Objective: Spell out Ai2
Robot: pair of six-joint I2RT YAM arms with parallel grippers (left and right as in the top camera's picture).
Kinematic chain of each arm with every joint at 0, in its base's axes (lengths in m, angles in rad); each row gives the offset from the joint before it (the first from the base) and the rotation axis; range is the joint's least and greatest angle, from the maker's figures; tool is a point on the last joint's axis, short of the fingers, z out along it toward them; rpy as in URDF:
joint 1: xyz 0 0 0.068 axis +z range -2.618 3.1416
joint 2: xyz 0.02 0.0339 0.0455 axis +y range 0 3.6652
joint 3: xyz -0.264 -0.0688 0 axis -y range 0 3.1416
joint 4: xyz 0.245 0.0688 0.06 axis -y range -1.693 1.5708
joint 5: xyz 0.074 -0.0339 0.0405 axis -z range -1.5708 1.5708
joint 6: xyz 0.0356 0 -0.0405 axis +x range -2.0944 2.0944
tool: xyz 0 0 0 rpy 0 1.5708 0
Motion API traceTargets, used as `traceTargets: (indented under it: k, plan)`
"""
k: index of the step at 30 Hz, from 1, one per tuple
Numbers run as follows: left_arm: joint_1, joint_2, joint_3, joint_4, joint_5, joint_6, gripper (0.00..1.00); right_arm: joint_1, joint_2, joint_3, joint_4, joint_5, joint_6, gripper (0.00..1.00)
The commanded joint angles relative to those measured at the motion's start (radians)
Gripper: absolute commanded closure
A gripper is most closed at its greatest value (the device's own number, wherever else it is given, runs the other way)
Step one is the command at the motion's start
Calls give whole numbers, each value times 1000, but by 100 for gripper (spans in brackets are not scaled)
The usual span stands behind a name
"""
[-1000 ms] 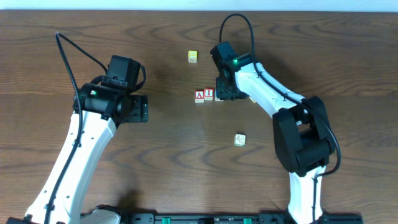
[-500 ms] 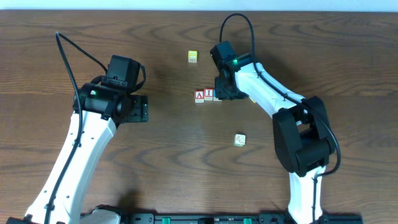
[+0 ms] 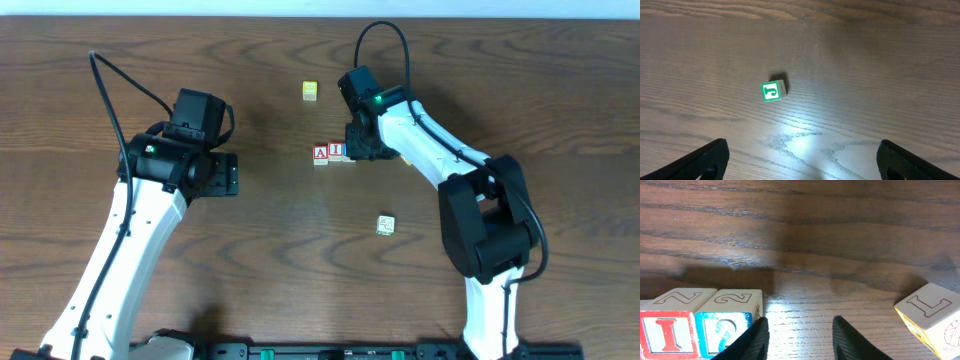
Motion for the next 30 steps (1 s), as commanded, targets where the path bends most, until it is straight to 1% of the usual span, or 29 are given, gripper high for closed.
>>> traceTargets:
  k: [1, 5, 11, 13, 14, 15, 16, 17, 18, 20, 21, 25, 27, 30]
  plan:
    - [3, 5, 4, -3, -2, 18, 5, -11, -14, -5, 1, 31, 11, 53]
    - [3, 5, 4, -3, -2, 18, 5, -35, -99, -5, -5, 72, -14, 53]
    - [3, 5, 4, -3, -2, 18, 5, -92, -309, -21, -13, 95, -54, 52]
    - [3, 5, 4, -3, -2, 18, 5, -116, -391, -62, -6, 127, -54, 48]
    - [3, 5, 4, -3, -2, 18, 5, -126, -433, -91, 3, 138, -54, 44]
    - [3, 5, 4, -3, -2, 18, 5, -137, -490, -143, 27, 143, -67, 38]
    - [3, 5, 4, -3, -2, 18, 4, -146, -538, -191, 54, 142, -76, 25]
    - [3, 5, 4, -3, -2, 18, 5, -156, -598, -256, 95, 142, -79, 10]
    - [3, 5, 4, -3, -2, 18, 5, -167, -650, -316, 136, 142, -79, 1]
    - [3, 5, 4, -3, -2, 18, 5, -193, -776, -470, 253, 130, -85, 1]
    - [3, 5, 4, -3, -2, 18, 5, -204, -832, -538, 307, 108, -118, 1]
    - [3, 5, 4, -3, -2, 18, 5, -254, -1077, -826, 561, -89, -355, 1]
    - [3, 5, 4, -3, -2, 18, 5, -277, -1179, -939, 657, -157, -424, 1]
    - [3, 5, 4, -3, -2, 18, 5, -315, -1317, -1065, 735, -211, -442, 1]
